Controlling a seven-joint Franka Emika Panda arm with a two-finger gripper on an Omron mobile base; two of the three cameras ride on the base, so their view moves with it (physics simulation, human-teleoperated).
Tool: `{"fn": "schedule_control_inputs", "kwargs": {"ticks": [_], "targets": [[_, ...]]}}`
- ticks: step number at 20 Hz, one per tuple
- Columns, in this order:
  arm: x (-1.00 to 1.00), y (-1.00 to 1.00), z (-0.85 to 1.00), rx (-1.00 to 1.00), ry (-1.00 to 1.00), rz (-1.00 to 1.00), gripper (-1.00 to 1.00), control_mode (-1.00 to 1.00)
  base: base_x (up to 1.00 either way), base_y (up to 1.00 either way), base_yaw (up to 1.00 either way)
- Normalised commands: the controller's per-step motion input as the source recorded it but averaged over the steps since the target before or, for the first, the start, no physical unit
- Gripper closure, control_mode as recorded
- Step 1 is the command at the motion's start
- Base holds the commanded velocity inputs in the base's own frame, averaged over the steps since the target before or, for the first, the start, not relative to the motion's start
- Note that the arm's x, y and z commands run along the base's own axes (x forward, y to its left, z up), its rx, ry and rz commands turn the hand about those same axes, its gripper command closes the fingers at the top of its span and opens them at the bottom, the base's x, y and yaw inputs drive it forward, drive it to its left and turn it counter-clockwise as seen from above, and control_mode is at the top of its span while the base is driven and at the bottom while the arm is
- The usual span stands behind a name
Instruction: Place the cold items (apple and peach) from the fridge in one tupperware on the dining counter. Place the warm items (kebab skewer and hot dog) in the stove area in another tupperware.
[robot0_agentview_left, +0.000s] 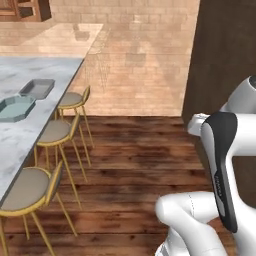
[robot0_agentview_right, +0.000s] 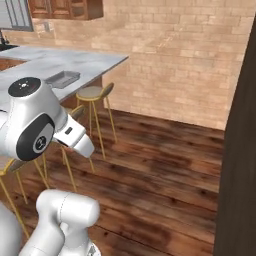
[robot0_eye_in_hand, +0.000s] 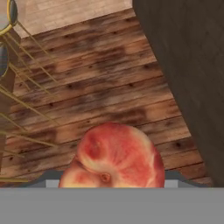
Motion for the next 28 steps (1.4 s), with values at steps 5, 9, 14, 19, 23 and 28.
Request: {"fn": "schedule_control_inputs", "kwargs": {"ticks": [5, 9, 14, 19, 23, 28], "targets": [[0.0, 0.0, 0.0, 0.0, 0.0, 0.0, 1.0, 1.0, 1.0, -0.35, 0.39], [0.0, 0.0, 0.0, 0.0, 0.0, 0.0, 1.0, 1.0, 1.0, -0.4, 0.38], [0.0, 0.0, 0.0, 0.0, 0.0, 0.0, 1.0, 1.0, 1.0, -0.41, 0.37], [0.0, 0.0, 0.0, 0.0, 0.0, 0.0, 1.0, 1.0, 1.0, -0.43, 0.37], [0.0, 0.0, 0.0, 0.0, 0.0, 0.0, 1.0, 1.0, 1.0, -0.42, 0.38], [0.0, 0.0, 0.0, 0.0, 0.0, 0.0, 1.0, 1.0, 1.0, -0.28, 0.42]]}}
